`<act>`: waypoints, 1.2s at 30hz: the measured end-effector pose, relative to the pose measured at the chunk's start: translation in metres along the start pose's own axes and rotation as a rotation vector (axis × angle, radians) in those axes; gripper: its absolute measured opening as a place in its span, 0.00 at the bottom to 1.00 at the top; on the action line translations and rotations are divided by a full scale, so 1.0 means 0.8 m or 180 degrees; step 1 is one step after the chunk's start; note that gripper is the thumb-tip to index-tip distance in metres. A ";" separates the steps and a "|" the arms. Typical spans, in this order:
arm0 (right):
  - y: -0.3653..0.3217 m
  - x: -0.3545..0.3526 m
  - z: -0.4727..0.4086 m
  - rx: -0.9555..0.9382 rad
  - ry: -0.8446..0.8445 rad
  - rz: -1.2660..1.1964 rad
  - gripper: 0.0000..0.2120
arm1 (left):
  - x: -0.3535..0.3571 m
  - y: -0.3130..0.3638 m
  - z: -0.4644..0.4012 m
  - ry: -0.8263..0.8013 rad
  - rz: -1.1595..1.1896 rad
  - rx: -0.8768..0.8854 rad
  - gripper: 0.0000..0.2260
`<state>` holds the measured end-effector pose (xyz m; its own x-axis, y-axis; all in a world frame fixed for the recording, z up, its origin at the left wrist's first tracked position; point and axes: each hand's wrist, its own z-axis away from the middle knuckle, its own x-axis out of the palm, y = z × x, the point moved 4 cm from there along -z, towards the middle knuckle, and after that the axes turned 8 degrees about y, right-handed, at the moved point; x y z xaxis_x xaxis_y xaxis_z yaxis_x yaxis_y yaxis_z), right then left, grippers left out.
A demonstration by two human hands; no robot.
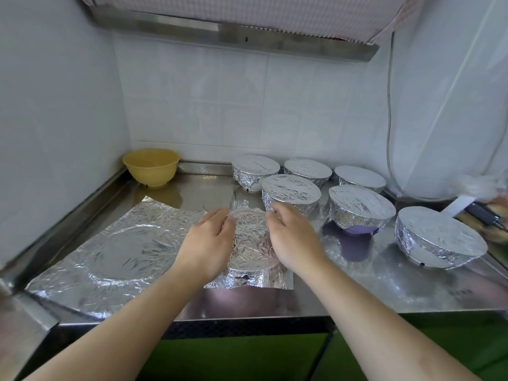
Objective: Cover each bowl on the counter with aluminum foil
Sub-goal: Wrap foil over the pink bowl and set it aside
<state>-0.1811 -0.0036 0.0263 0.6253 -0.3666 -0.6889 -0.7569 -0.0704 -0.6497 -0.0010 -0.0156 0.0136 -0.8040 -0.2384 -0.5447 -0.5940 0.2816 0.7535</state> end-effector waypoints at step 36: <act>-0.025 0.012 -0.019 -0.0049 -0.0490 0.0410 0.22 | 0.009 0.019 -0.042 -0.0153 -0.0613 -0.0190 0.15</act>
<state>-0.1627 -0.0199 0.0379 0.5439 -0.2273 -0.8078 -0.8346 -0.0466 -0.5488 -0.0149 -0.0441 0.0330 -0.6769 -0.2374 -0.6967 -0.7354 0.1791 0.6535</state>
